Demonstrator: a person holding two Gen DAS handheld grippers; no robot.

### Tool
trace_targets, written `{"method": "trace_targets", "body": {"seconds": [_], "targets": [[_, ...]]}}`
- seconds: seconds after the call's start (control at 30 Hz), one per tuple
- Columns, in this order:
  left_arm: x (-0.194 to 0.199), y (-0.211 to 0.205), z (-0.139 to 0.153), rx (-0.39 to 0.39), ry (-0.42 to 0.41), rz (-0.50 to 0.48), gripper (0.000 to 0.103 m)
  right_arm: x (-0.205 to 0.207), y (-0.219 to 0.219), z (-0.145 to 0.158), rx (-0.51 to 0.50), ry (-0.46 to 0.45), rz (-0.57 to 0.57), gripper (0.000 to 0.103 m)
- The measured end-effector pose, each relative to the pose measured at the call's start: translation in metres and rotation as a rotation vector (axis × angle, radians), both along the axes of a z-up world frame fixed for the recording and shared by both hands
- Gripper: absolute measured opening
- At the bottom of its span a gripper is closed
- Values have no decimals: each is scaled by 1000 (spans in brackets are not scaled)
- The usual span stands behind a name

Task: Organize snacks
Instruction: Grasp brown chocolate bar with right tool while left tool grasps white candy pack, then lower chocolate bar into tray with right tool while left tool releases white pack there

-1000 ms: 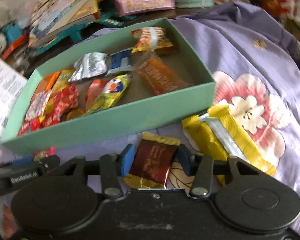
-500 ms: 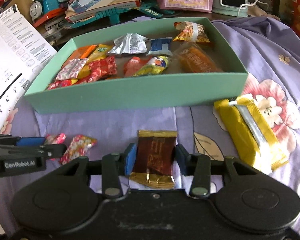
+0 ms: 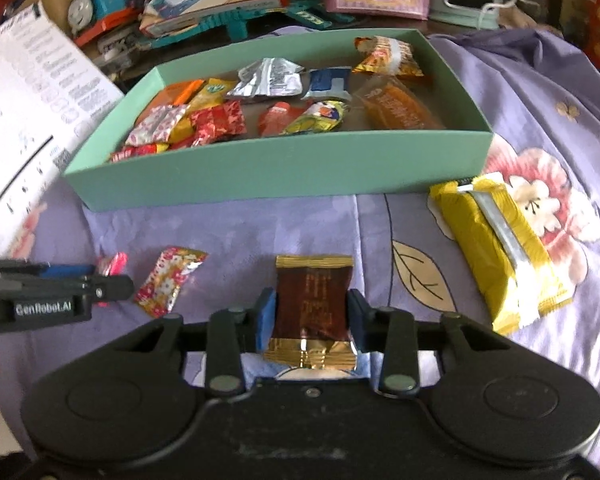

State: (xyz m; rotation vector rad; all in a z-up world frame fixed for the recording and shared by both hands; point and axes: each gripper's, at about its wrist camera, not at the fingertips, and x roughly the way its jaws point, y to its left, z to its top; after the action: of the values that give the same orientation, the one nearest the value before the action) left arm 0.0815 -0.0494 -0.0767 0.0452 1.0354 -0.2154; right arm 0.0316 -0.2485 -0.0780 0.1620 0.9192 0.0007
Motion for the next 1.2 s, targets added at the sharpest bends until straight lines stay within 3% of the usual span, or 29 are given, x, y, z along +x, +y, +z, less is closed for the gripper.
{"method": "trace_targets", "body": {"seconds": [0.2,0.57,0.9,1.2], "targets": [[-9,7,13,-46,-5,-6,38,-7,-10,18,59,-32,-24,37],[-11,7,65,-118,-92,-41,38,-6,-16,66,125,-144,-17,37],[57,-16,106,-136,-181,-43,38,56,-44,102,163,-212,-67,37],[121,-41,102,-129,-162,-39,38,114,-65,102,194,-194,-97,37]]}}
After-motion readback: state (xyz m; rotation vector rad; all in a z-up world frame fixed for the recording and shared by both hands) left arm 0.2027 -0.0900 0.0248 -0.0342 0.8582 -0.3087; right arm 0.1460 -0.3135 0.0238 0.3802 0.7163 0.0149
